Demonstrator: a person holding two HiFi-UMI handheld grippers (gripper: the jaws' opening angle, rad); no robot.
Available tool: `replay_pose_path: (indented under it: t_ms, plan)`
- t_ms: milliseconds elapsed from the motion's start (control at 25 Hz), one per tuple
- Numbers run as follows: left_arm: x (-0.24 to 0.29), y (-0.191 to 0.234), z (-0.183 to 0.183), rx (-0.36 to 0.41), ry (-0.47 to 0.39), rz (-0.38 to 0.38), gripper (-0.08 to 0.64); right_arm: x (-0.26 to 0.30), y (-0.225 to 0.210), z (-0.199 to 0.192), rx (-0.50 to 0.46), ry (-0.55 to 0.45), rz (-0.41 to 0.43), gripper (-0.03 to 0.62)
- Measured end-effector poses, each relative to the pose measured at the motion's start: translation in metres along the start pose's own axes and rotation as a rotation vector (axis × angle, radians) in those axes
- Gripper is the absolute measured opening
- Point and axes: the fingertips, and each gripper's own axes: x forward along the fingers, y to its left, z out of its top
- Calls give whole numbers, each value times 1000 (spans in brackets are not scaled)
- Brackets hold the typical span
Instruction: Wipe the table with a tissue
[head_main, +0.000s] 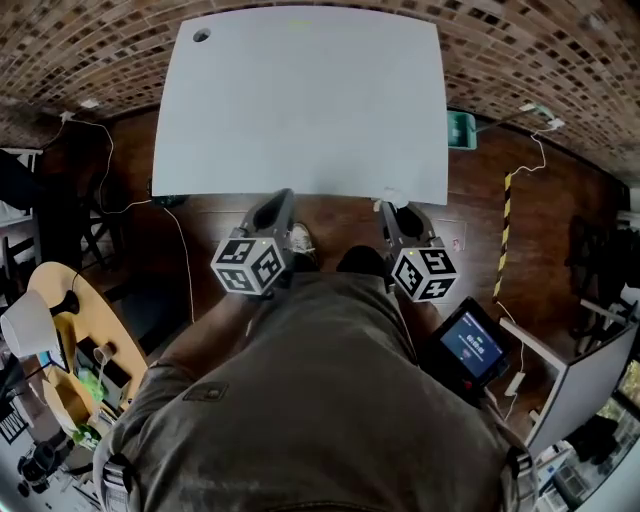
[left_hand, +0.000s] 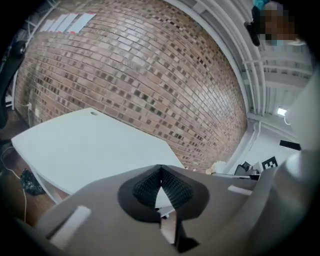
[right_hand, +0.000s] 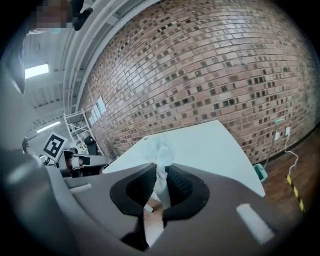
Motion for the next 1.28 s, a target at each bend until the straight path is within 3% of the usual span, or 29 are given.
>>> replay_pose_path:
  t_ms: [280,720,1000,1280]
  plan:
    - [16,8,1,9,59,-27,2,14,-14,-6,-17,53,-62,60]
    - [39,17,11,40,86,11,2,54,-34,-21,-103,182,-53,60]
    - [78,28,-8,4,148,40,2,96,-72,-52,-151,340,-55,60]
    - [73,32,-9,-23,165,68,2,107,-70,-64,-198,418,-50,61]
